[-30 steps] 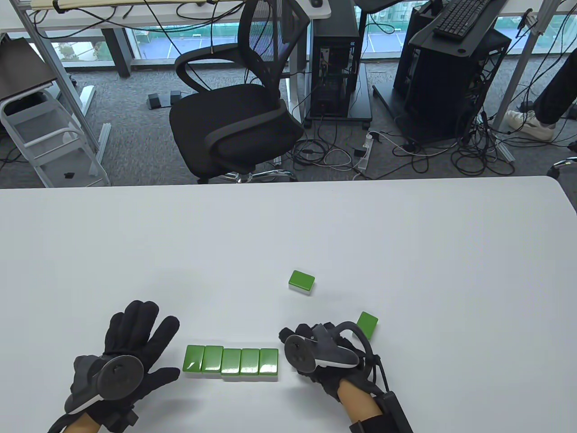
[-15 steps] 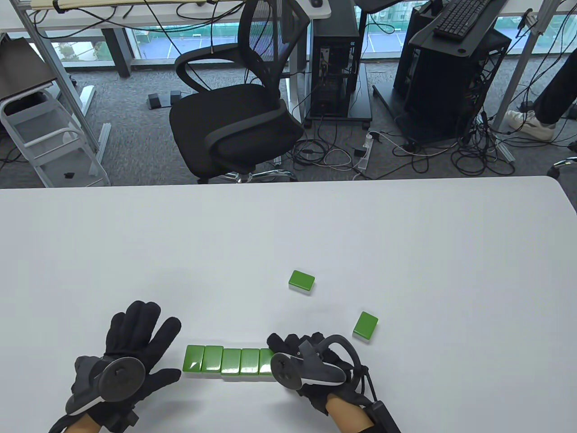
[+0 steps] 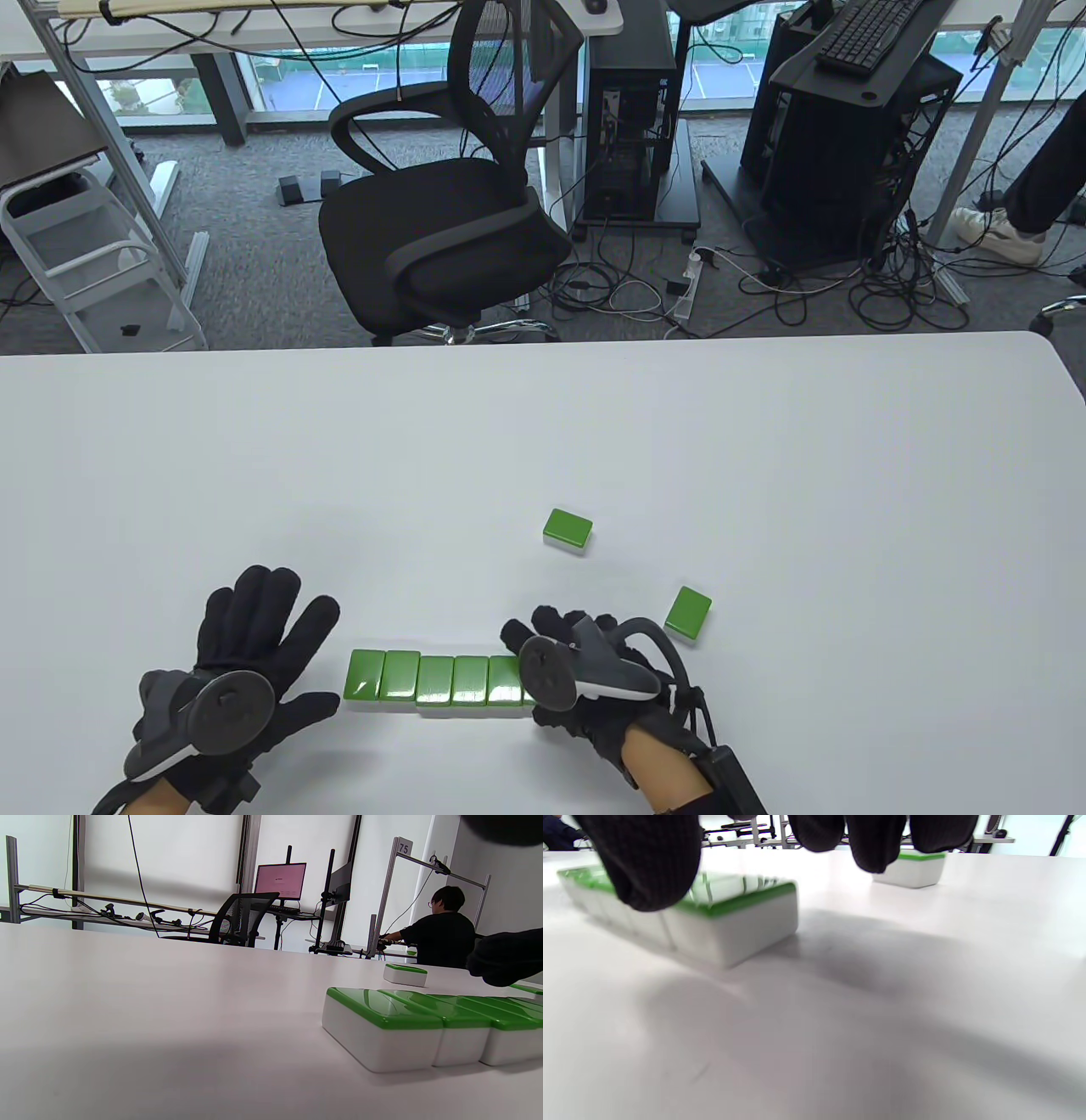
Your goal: Flip mahjong tiles upright in a row
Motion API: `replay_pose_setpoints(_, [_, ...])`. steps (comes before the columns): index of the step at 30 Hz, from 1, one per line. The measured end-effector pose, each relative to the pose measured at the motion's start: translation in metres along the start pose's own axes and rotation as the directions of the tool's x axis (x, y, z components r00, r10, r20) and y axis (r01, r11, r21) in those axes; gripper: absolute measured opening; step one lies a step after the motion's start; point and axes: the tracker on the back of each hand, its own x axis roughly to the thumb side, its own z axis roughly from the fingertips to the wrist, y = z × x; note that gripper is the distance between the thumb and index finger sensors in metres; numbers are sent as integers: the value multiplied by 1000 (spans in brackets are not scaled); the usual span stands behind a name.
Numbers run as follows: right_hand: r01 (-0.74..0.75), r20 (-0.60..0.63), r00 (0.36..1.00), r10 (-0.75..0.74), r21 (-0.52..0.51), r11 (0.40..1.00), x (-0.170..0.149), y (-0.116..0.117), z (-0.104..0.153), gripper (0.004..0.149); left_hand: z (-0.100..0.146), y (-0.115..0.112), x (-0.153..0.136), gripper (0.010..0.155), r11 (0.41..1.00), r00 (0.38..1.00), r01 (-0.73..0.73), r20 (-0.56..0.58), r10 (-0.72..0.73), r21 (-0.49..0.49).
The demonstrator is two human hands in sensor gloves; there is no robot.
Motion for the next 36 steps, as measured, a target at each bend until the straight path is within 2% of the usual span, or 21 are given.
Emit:
replay_pose_setpoints(3, [14, -101, 995, -15, -7, 1000, -27, -21, 3, 86, 0, -1, 0, 91, 1000, 1000, -1, -3, 1, -7])
replay_pose_setpoints(6, [-1, -204, 979, -2, -16, 1000, -53, -33, 7, 85, -1, -1, 0, 91, 1000, 1000, 1, -3, -1, -12])
replay_pose_setpoints(9, [-29, -291, 956, 29, 5, 1000, -80, -32, 11, 83, -1, -1, 0, 91, 1000, 1000, 1, -4, -1, -16])
replay_pose_setpoints(12, [-14, -338, 940, 37, 70, 997, -96, -20, 13, 85, -1, -1, 0, 91, 1000, 1000, 0, -6, 0, -21])
replay_pose_setpoints(18, [16, -393, 918, 46, 155, 988, -111, 7, 10, 84, -2, -2, 0, 91, 999, 1000, 0, -8, 0, -37])
replay_pose_setpoints(25, [58, -444, 895, 32, 188, 980, -124, 18, 6, 78, -2, -2, 1, 91, 999, 1000, -3, -9, 2, -46])
replay_pose_setpoints(29, [98, -436, 900, -22, 151, 984, -125, 21, 5, 73, -3, -3, 1, 91, 999, 1000, -2, -5, 2, -51])
replay_pose_setpoints(36, [29, -411, 912, 9, 87, 996, -120, 21, 4, 68, -3, -3, 1, 91, 999, 1000, 1, -3, -1, -54])
